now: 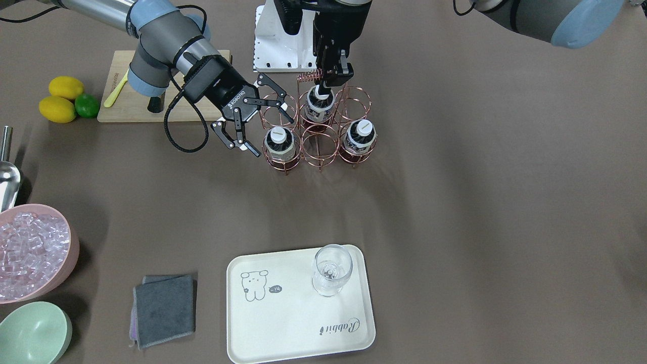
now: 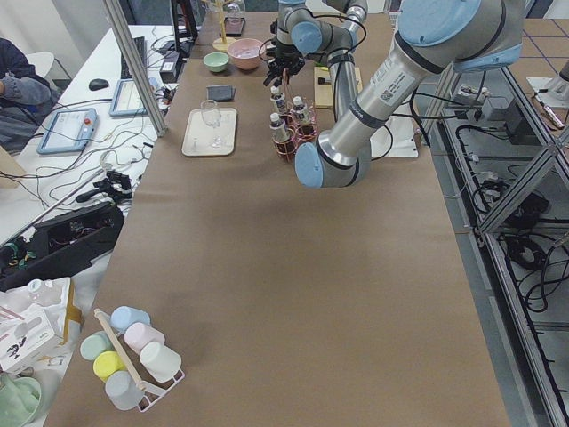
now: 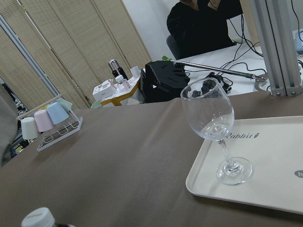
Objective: Take tea from basket to plate
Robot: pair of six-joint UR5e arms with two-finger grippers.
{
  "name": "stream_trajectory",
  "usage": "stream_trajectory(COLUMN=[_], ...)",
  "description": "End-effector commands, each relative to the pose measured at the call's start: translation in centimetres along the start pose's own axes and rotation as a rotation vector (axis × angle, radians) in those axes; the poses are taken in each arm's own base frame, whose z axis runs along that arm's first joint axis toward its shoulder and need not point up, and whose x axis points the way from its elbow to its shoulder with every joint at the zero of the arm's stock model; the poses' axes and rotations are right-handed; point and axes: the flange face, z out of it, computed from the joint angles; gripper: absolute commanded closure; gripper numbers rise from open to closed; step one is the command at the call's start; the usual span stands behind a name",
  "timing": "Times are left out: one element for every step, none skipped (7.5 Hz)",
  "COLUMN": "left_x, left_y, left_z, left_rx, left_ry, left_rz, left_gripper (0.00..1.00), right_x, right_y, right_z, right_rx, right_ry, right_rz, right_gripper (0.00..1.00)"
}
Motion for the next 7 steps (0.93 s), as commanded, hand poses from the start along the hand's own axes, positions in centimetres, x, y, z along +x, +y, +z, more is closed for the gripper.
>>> stream_trajectory(left_x=[0.1, 0.1, 0.1, 0.2, 0.1, 0.2, 0.2], left_y=[0.1, 0.2, 0.2, 0.2, 0.3, 0.5, 0.7], left_z=[-0.1, 0.0, -0.1, -0.1, -0.2, -0.1, -0.1], left_rx=[0.002, 0.001, 0.003, 0.003, 0.004, 0.002, 0.002], left_ry=[0.0, 0.0, -0.001, 0.0, -0.003, -0.003, -0.003], left_rz=[0.001, 0.001, 0.001, 0.001, 0.004, 0.008, 0.008], left_gripper=[1.0, 1.0, 1.0, 1.0, 1.0, 1.0, 1.0], right_x=[0.0, 0.1, 0.3, 0.4, 0.6, 0.4, 0.4], right_y=[0.2, 0.3, 0.6, 0.8, 0.9, 0.8, 0.8], right_z=[0.2, 0.4, 0.8, 1.3, 1.6, 1.7, 1.7], right_rx=[-0.004, -0.006, -0.012, -0.014, -0.018, -0.016, -0.02], right_ry=[0.003, 0.006, 0.014, 0.018, 0.023, 0.022, 0.025], right_rz=[0.001, 0.0, -0.002, -0.005, -0.006, -0.006, -0.007], right_gripper=[0.05, 0.05, 0.08, 0.13, 0.19, 0.26, 0.28])
